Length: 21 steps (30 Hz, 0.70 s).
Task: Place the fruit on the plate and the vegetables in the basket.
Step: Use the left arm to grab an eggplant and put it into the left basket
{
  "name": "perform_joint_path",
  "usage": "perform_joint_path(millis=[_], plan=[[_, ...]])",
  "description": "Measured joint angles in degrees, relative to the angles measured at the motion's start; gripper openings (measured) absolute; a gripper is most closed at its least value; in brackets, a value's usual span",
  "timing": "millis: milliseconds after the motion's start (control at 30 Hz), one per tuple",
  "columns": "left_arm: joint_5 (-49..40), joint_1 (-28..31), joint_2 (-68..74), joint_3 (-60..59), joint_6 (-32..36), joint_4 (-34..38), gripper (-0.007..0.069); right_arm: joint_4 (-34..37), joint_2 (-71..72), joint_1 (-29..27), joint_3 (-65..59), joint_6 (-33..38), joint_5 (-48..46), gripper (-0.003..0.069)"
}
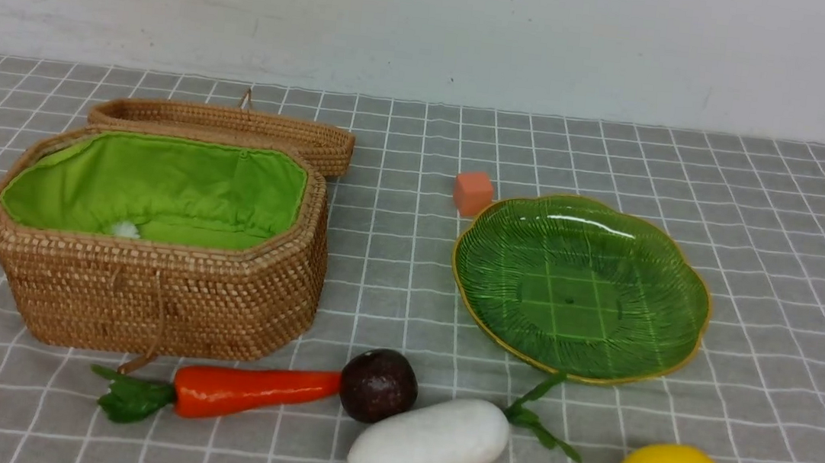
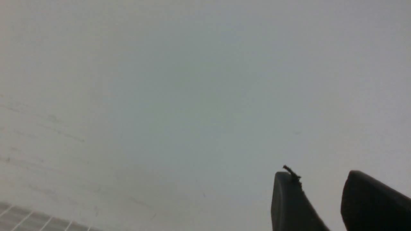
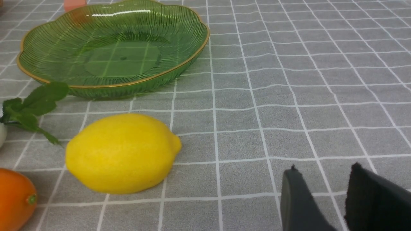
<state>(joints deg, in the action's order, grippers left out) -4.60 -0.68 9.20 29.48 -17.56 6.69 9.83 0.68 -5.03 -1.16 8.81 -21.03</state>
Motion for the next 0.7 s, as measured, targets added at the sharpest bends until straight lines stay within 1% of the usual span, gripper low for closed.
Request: perform_joint_path(millis=[33,67,100,133,200,300,400,433,467,500,567,633,667,700], plan=[[-1.87,0.0,1.24,0.7,0.11,0.0,0.0239,0.0,0.0,0.0,0.0,0.0,0.0,0.0241],[-5.74,0.0,3.71,3.81,0.54,-0.07,0.0239,0.0,0.0,0.0,0.0,0.0,0.0,0.0241],[-10.6,0.0,6.27,5.85,0.74,-0.19,0.0239,0.0,0.0,0.0,0.0,0.0,0.0,0.0241],[-18.7,0.0,12.57,8.98,1.01,-0.9,0.0239,0.0,0.0,0.0,0.0,0.0,0.0,0.0241],[-24.49,0.0,17.21,10.42,1.12,-1.93,0.0239,0.0,0.0,0.0,0.0,0.0,0.0,0.0241],[-27.75,-0.3,24.57,10.89,1.12,-2.32,0.0239,0.0,0.0,0.0,0.0,0.0,0.0,0.0241],[-28.55,-2.49,30.03,11.03,1.12,-2.06,0.0239,0.0,0.0,0.0,0.0,0.0,0.0,0.0241],[-29.71,-5.7,34.13,11.08,1.83,-1.86,0.0239,0.0,0.0,0.0,0.0,0.0,0.0,0.0241],[-29.94,-6.11,35.0,11.08,2.11,-1.86,0.0239,0.0,0.0,0.0,0.0,0.0,0.0,0.0241],[-31.5,-9.0,37.67,11.08,3.11,-1.98,0.0239,0.0,0.0,0.0,0.0,0.0,0.0,0.0241],[-34.67,-12.86,42.51,11.54,5.02,-2.9,0.0239,0.0,0.0,0.0,0.0,0.0,0.0,0.0241],[-36.18,-14.69,44.59,11.91,5.9,-3.26,0.0243,0.0,0.0,0.0,0.0,0.0,0.0,0.0241],[-38.22,-17.86,48.04,12.55,7.48,-3.85,0.0258,0.0,0.0,0.0,0.0,0.0,0.0,0.0241],[-38.93,-19.58,49.78,12.92,8.55,-4.32,0.0274,0.0,0.0,0.0,0.0,0.0,0.0,0.0241]])
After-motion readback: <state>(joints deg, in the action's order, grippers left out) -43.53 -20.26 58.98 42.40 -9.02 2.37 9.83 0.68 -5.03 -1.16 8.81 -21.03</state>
